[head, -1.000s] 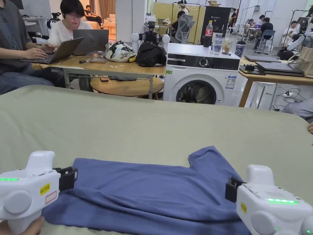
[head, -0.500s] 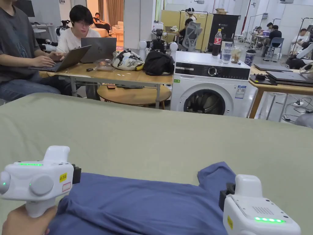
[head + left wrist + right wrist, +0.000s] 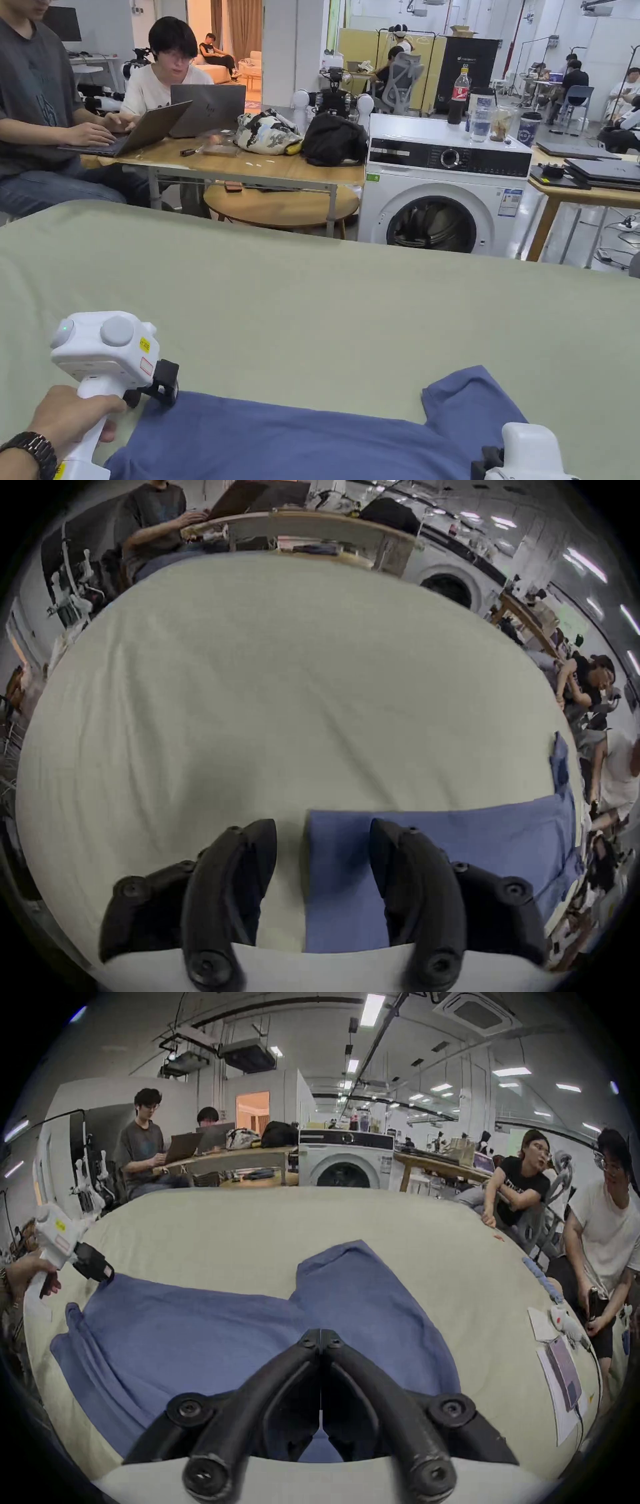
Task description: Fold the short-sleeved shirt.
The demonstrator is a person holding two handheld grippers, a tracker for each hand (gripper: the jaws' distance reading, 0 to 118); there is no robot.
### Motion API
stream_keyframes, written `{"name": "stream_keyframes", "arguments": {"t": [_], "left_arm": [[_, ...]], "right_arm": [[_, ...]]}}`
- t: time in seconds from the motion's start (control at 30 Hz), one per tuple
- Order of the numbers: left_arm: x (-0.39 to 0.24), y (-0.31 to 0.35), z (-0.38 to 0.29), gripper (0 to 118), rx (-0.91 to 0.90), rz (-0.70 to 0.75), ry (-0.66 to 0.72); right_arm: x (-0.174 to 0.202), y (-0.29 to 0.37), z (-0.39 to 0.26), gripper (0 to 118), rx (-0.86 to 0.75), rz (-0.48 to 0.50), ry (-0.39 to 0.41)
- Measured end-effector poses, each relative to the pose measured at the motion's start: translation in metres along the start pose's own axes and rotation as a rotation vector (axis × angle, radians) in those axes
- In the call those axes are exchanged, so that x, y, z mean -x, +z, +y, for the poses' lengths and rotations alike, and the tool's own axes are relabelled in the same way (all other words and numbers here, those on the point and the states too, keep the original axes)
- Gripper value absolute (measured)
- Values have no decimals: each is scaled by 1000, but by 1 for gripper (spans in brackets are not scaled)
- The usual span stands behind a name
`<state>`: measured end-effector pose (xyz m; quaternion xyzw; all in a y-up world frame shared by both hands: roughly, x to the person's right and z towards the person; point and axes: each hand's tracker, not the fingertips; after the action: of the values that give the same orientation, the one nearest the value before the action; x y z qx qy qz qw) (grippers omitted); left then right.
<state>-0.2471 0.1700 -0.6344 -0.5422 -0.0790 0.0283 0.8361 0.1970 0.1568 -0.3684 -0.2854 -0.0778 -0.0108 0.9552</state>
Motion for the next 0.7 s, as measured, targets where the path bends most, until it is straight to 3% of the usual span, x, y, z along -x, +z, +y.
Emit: {"name": "stream_keyframes", "arguments": {"t": [0.1, 0.17, 0.23, 0.3, 0.47, 0.53, 0.6, 0.63, 0.7], "left_arm": [[-11, -7, -5, 53, 5, 22, -40], [-28, -4, -12, 33, -35, 79, -122], [-47, -6, -21, 0, -62, 119, -202], [-51, -10, -21, 0, -86, 129, -264], [-37, 4, -24, 0, -157, 87, -217], [-36, 23, -32, 0, -193, 56, -193], [-33, 33, -36, 0, -215, 47, -174], [-31, 37, -38, 0, -222, 39, -161], [-28, 47, -43, 0, -260, 6, -130]], "right_arm": [[-2, -4, -3, 0, 21, -3, 9], [-4, -7, -3, 0, 35, -5, 9], [-8, -11, 0, 0, 54, -2, -2], [-13, -16, 7, 0, 65, -7, -16], [-41, -37, 44, 0, 113, -22, -46], [-59, -59, 63, 1, 210, -37, -39], [-79, -85, 75, 17, 266, -13, -66], [-87, -99, 79, 34, 306, -18, -61], [-99, -125, 85, 50, 350, -56, -27]]}}
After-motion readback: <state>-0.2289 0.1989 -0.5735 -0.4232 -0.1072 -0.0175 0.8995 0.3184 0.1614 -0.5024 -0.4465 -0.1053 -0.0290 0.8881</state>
